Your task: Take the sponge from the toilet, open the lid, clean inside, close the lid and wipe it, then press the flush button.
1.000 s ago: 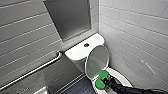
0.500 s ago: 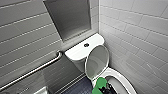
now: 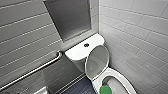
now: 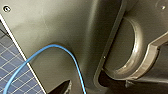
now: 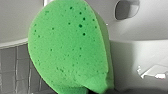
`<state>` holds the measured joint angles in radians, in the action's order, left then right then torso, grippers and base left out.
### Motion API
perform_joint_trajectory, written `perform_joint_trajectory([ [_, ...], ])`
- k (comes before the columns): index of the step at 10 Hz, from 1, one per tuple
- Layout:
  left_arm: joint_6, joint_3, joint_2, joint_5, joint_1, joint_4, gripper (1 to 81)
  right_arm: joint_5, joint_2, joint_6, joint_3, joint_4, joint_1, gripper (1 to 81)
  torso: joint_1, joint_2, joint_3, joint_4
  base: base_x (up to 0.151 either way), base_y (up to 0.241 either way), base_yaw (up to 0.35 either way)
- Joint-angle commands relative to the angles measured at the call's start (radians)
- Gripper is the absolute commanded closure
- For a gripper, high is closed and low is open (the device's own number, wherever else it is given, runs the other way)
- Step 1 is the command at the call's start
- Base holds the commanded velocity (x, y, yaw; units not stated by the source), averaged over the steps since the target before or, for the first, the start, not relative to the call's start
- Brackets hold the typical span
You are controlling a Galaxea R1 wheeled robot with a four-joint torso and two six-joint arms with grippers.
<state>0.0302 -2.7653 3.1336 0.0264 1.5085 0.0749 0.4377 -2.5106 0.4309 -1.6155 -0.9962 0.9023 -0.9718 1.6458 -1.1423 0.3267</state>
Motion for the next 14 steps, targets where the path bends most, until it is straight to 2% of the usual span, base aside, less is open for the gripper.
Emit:
perform_joint_trajectory([
  [1,0.008,-0.004,-0.003,0.087,0.019,0.003,1.0,0.023,0.128,0.003,0.108,0.021,0.022,81.1,0.000,0.000,0.000,0.000,0.000,0.000,0.000],
  [3,0.010,-0.004,-0.001,0.087,0.017,0.003,1.0,0.104,0.243,-0.001,0.250,0.064,0.053,81.1,0.000,0.000,0.000,0.000,0.000,0.000,0.000],
  [5,0.010,-0.004,-0.004,0.086,0.017,0.003,1.0,0.142,0.318,-0.003,0.321,0.083,0.088,81.1,0.000,0.000,0.000,0.000,0.000,0.000,0.000],
  [9,0.010,-0.004,-0.006,0.086,0.017,0.003,1.0,0.193,0.430,-0.044,0.326,0.108,0.207,81.1,0.000,0.000,0.000,0.000,0.000,0.000,0.000],
  [11,0.008,-0.002,-0.018,0.087,-0.007,-0.006,1.0,0.197,0.490,-0.083,0.327,0.152,0.289,81.1,0.000,0.000,0.000,0.000,0.000,0.000,0.000],
  [13,0.007,0.067,-0.056,0.102,-0.030,-0.007,1.0,0.187,0.517,-0.083,0.324,0.192,0.387,81.1,0.000,0.000,0.000,0.000,0.000,0.000,0.000],
  [14,0.007,0.144,-0.093,0.105,-0.035,-0.003,1.0,0.187,0.511,-0.081,0.321,0.235,0.430,81.1,0.000,0.000,0.000,0.000,0.000,0.000,0.000],
])
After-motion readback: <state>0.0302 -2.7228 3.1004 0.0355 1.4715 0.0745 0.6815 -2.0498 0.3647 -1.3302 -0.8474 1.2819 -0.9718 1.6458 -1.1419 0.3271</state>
